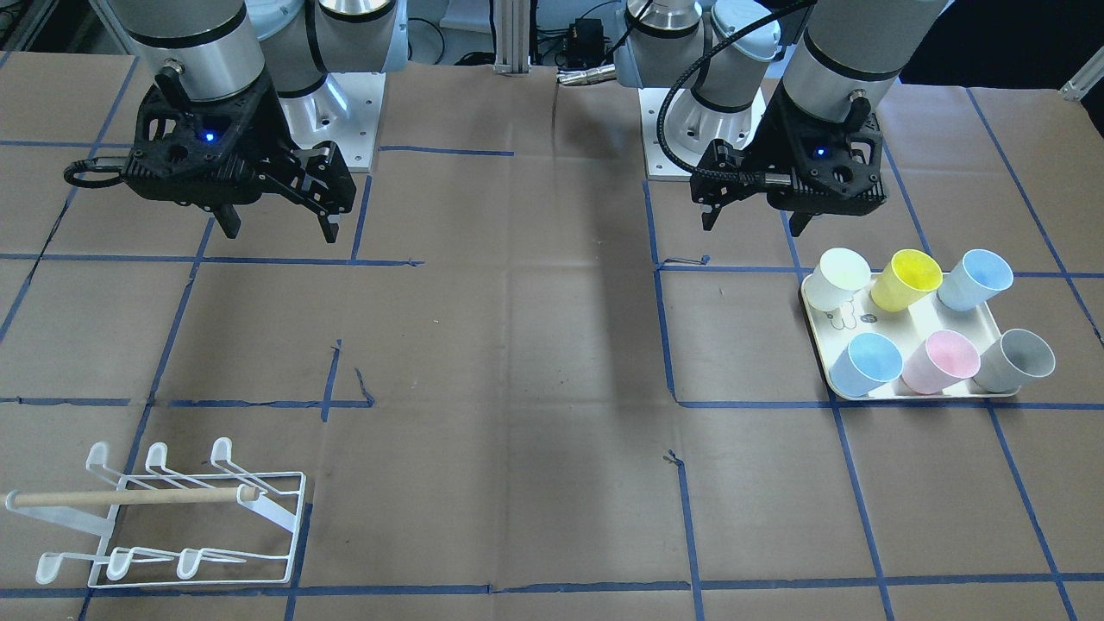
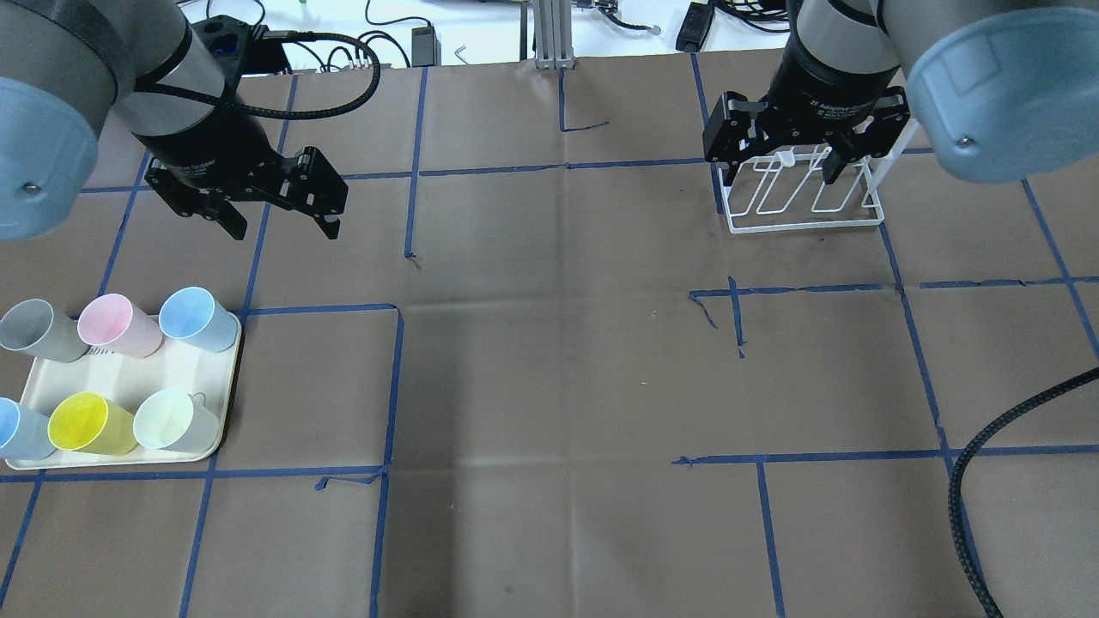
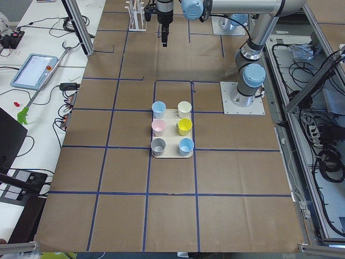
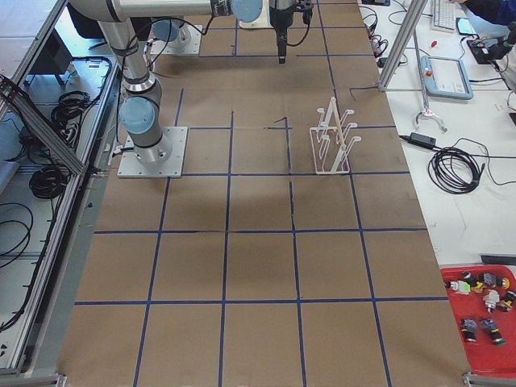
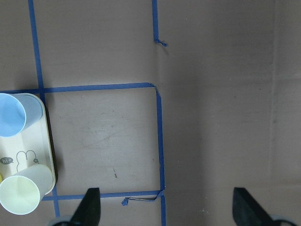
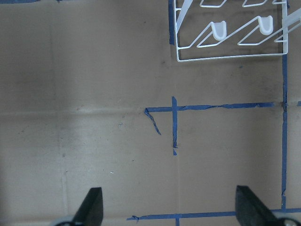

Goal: Transfer IKEA cup to right arm and place on rack

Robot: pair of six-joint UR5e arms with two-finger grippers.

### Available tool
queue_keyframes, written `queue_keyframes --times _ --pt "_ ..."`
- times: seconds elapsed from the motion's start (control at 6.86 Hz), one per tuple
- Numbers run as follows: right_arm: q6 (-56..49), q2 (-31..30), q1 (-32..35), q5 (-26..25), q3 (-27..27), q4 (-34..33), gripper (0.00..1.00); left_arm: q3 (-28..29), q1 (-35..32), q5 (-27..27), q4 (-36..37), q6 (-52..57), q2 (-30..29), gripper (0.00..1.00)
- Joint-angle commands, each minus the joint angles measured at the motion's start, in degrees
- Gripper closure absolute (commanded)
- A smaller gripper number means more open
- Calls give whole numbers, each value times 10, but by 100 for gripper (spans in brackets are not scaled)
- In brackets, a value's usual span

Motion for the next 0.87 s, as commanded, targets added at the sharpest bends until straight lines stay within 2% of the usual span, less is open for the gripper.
queue_keyframes --times 0.0,0.73 --pt "0 0 0 1 0 0 0 0 0 1 0 0 0 0" --pt "0 1 0 0 1 2 0 -17 0 2 9 5 13 0"
